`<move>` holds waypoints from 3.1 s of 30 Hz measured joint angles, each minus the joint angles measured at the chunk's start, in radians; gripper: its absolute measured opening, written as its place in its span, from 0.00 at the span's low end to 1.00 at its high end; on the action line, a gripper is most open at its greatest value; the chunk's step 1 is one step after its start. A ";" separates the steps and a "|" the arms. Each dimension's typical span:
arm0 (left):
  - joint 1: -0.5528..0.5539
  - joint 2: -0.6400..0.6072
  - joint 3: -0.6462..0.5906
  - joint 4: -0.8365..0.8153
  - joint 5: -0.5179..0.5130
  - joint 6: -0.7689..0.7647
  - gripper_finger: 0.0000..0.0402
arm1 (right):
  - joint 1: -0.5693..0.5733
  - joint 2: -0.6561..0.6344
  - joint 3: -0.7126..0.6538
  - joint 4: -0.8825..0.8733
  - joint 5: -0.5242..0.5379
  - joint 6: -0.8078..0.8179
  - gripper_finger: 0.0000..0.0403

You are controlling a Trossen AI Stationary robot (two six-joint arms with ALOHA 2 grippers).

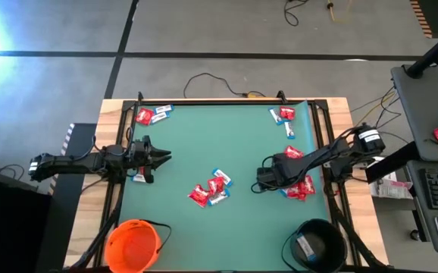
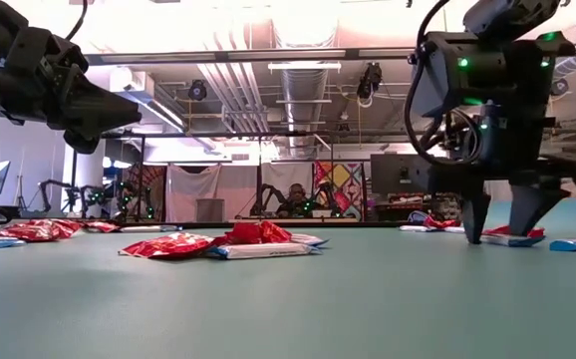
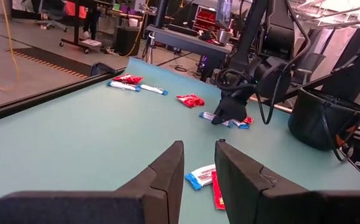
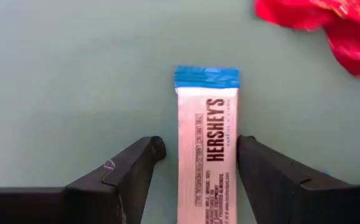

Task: Sort candy by brand, put in halloween buckets
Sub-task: Put the white chocolate into the black bucket

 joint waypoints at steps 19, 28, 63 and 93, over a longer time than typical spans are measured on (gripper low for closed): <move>0.000 0.001 0.000 0.000 0.000 0.000 0.19 | 0.109 0.014 -0.025 0.499 0.319 -0.621 0.52; 0.000 0.000 0.000 0.000 0.000 0.000 0.19 | 0.135 -0.085 -0.206 0.898 0.191 -0.964 0.52; 0.000 0.000 0.000 0.000 0.000 0.000 0.19 | 0.048 0.299 -0.515 1.746 0.096 -1.473 0.38; 0.000 0.001 0.000 0.000 0.000 0.000 0.19 | 0.260 -0.390 0.258 0.002 0.085 -1.173 0.26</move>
